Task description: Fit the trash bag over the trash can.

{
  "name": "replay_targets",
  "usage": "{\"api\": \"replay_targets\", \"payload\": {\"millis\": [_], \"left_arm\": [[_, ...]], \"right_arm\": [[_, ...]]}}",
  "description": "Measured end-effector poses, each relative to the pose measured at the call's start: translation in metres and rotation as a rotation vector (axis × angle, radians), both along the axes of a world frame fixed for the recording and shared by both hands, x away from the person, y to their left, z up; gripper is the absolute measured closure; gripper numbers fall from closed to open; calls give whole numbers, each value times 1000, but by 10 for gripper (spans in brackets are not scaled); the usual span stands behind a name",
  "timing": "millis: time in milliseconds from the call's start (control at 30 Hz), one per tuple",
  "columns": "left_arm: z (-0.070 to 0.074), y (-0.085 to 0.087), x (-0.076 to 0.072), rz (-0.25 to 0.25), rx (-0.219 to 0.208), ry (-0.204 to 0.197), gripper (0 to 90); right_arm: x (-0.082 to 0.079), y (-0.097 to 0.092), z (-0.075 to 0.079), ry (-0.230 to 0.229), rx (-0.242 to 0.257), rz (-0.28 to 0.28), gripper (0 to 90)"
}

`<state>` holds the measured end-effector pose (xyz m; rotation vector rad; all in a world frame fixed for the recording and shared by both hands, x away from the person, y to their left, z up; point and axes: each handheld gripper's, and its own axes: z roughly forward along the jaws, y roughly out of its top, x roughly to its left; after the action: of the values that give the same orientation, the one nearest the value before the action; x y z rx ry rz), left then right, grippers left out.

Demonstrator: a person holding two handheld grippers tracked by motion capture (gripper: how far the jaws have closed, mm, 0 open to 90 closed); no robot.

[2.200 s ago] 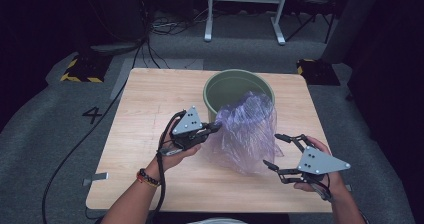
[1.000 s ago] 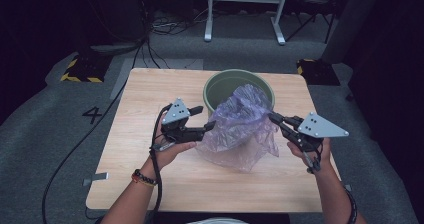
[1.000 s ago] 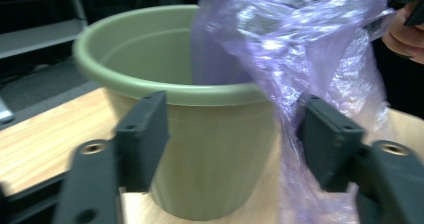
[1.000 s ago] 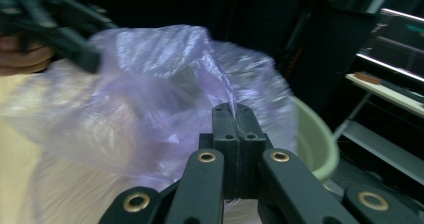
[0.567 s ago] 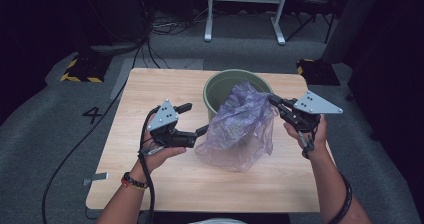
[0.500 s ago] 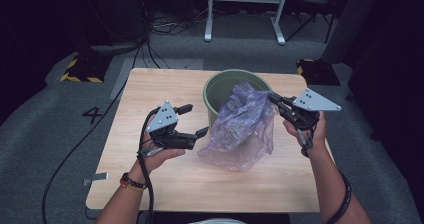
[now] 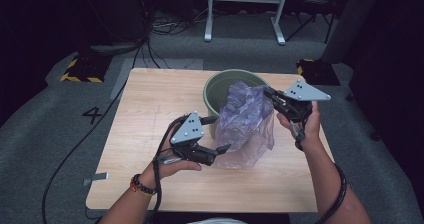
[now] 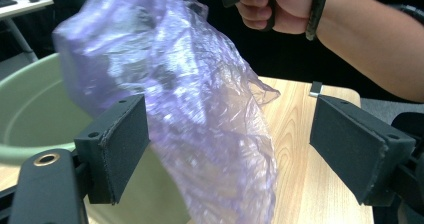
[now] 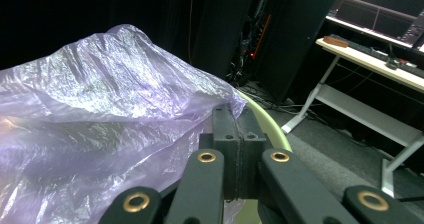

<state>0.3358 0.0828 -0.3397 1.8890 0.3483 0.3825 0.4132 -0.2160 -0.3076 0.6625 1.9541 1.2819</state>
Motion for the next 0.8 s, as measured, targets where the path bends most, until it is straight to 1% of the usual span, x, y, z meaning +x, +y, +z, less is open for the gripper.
{"api": "replay_targets", "payload": {"millis": [67, 167, 200, 233, 300, 333, 400, 433, 467, 533, 567, 600, 667, 733, 767, 800], "left_arm": [[-3, -7, 3, -1, 16, 9, 156], [-8, -14, 7, -5, 23, 5, 172], [-10, -16, 8, -9, 16, 2, 176], [-12, -17, 9, -13, 0, 0, 200], [-15, -19, 12, -7, -13, -1, 224], [-16, -20, 13, -6, -18, -2, 248], [-17, -21, 14, 4, -18, -13, 303], [-17, -21, 15, 14, -15, -18, 343], [-17, -21, 16, 31, -15, -22, 403], [-17, -21, 17, 75, -6, -29, 497], [-17, -20, 18, 97, -10, -27, 525], [-17, -19, 20, 102, -12, -22, 572], [-18, -17, 23, 91, -23, -10, 666], [-18, -14, 24, 92, -27, -17, 748], [-18, -14, 24, 86, -30, -15, 766], [-18, -14, 25, 83, -25, -18, 786]], "right_arm": [[0, 0, 0, 3, -4, -3, 900], [2, 0, -1, 11, 4, 5, 900], [2, 0, -2, 14, 7, 6, 900], [2, -1, -2, 15, 9, 7, 898], [2, -1, -4, 14, 23, 7, 873], [1, -1, -4, 15, 34, 11, 871], [-2, 1, -5, 7, 27, 17, 861], [-3, 2, -5, 5, 25, 21, 850], [-4, 2, -6, 7, 25, 27, 839], [-5, 3, -6, 4, 18, 27, 778], [-6, 4, -7, 3, 19, 28, 754], [-7, 3, -7, 1, 22, 33, 711], [-11, 3, -7, -7, 21, 29, 610], [-14, 2, -8, 2, 22, 46, 535], [-16, 0, -8, 7, 17, 55, 495], [-19, -1, -9, 2, 15, 63, 464]]}}
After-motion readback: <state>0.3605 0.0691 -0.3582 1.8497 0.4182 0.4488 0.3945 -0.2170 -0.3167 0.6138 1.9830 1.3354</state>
